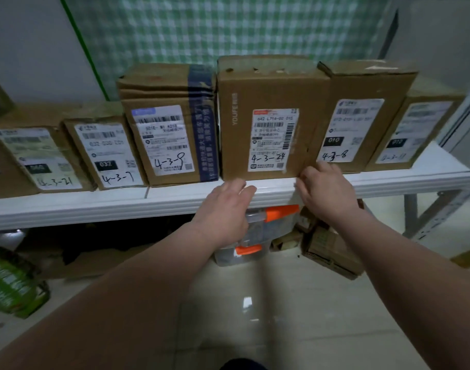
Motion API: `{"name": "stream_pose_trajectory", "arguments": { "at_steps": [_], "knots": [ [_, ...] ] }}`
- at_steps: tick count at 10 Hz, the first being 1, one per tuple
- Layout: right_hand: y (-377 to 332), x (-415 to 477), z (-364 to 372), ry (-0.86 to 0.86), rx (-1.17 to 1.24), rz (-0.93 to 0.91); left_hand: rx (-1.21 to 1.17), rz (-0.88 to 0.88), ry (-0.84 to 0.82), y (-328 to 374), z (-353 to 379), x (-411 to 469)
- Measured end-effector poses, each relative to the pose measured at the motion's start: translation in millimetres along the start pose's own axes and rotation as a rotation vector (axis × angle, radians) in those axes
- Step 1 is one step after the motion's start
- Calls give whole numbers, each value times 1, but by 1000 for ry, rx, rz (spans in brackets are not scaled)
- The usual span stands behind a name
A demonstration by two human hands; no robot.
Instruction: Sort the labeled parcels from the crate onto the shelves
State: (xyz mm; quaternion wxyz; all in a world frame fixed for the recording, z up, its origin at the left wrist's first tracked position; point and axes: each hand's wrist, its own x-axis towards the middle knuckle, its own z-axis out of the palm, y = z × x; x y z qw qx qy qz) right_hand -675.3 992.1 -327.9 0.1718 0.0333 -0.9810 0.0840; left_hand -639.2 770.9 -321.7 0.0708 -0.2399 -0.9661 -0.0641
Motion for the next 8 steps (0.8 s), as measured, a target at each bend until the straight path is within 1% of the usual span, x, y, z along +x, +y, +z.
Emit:
{"name": "stream_pose_trajectory", "arguments": {
  "at_steps": [1,2,3,4,6,7,8],
  "knots": [
    [8,-2,0,-7,31,-46,54,-31,-21,8,7,8],
    [21,-5,-3,-14,34,-35,123,-73,-46,11,9,10],
    [48,-6,-8,46,18,96,129,-113,-49,13,9,15],
    [71,0,-13,41,-23,211,122,-150,-36,17,6,19],
    [79,10,-12,7,-19,236,121,-179,-59,16,8,23],
    [80,7,-10,34,-20,231,94,-166,-34,12,10,26],
    [69,2,-4,124,-15,247,49,-146,-58,7,9,23]
  ]
}}
